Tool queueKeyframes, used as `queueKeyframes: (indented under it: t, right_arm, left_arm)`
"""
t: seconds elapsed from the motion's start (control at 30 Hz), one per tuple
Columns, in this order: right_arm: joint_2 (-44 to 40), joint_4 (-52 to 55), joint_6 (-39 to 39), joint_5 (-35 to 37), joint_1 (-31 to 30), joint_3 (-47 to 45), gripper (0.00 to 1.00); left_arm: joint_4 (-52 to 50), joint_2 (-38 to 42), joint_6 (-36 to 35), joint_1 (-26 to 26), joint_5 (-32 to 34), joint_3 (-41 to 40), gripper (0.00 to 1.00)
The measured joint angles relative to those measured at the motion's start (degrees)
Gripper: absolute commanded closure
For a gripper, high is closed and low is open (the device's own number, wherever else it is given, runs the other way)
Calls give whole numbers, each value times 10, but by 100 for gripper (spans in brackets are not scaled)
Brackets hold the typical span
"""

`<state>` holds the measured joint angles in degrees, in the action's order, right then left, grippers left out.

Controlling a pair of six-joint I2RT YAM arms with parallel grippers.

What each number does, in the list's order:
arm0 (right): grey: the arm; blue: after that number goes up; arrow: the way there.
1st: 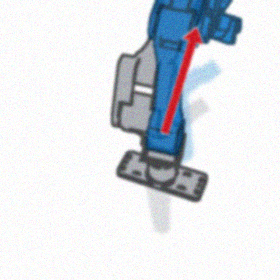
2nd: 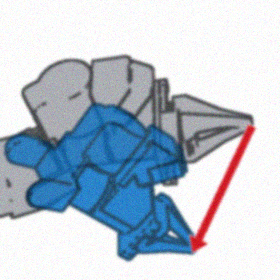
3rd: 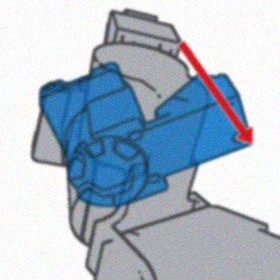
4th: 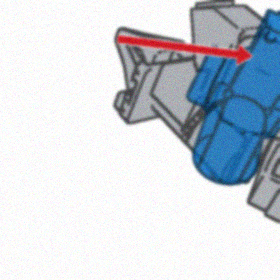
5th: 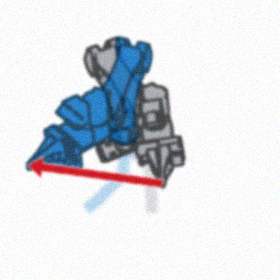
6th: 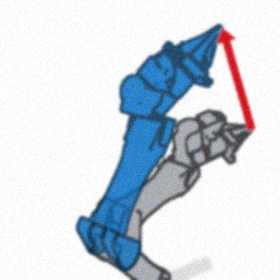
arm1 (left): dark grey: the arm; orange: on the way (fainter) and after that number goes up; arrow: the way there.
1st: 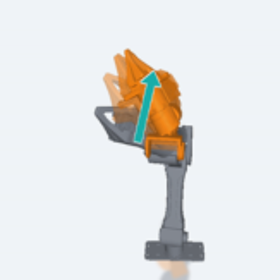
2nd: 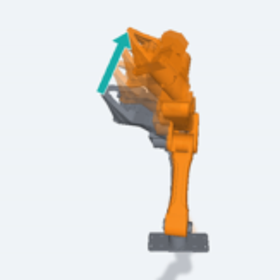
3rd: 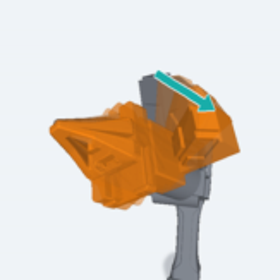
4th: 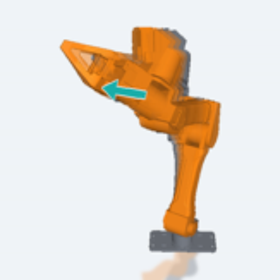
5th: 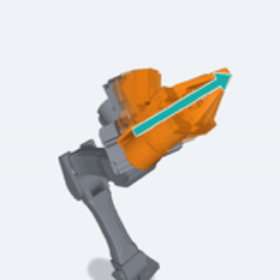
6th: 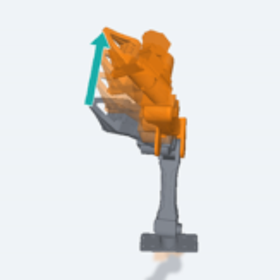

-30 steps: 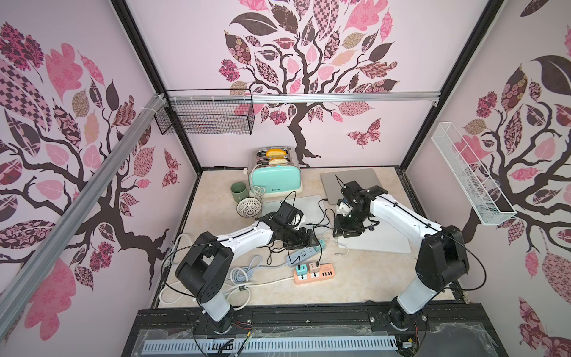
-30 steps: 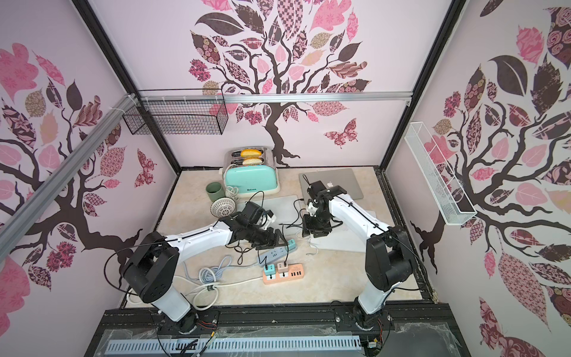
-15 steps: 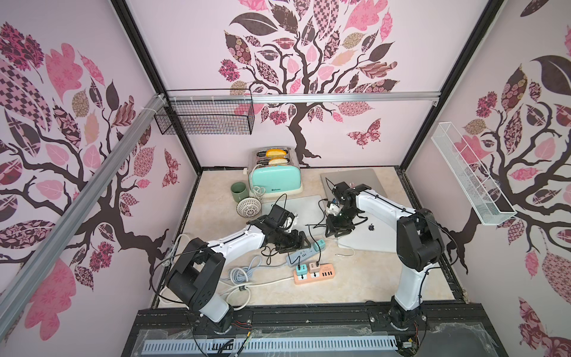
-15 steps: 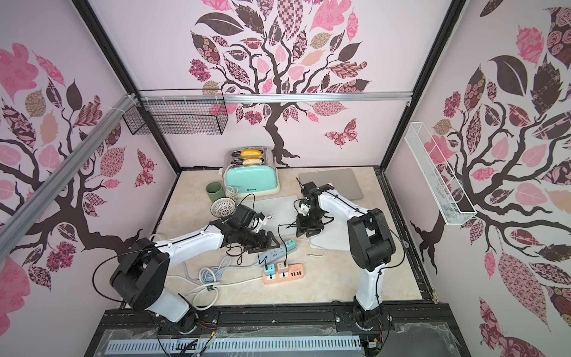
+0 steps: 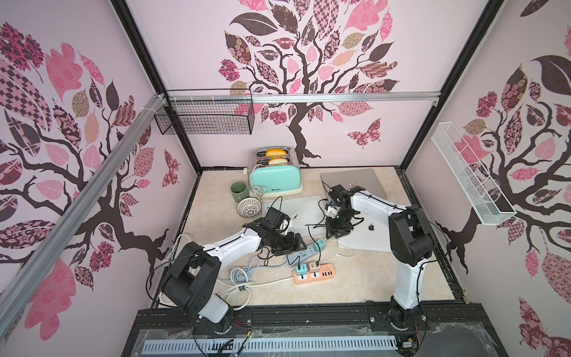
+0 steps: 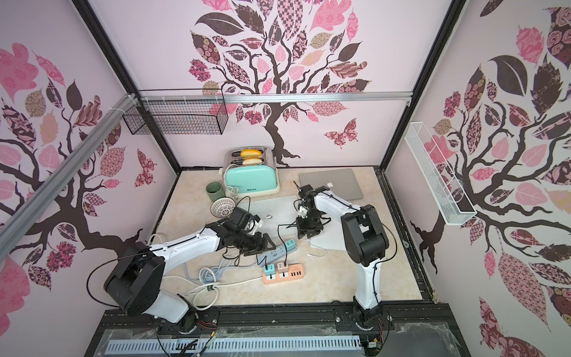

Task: Unplug the laptop charger
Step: Adjust the charging cable at the center of the board.

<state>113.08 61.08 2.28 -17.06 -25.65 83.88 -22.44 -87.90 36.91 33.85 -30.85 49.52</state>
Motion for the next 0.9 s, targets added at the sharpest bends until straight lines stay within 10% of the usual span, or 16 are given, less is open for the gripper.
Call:
queueKeyframes:
  t: [0.9]
  right_arm:
    - [29, -49, -35, 129, -61, 7, 52]
  left_arm:
    - [27, 0, 17, -22, -21, -27, 21]
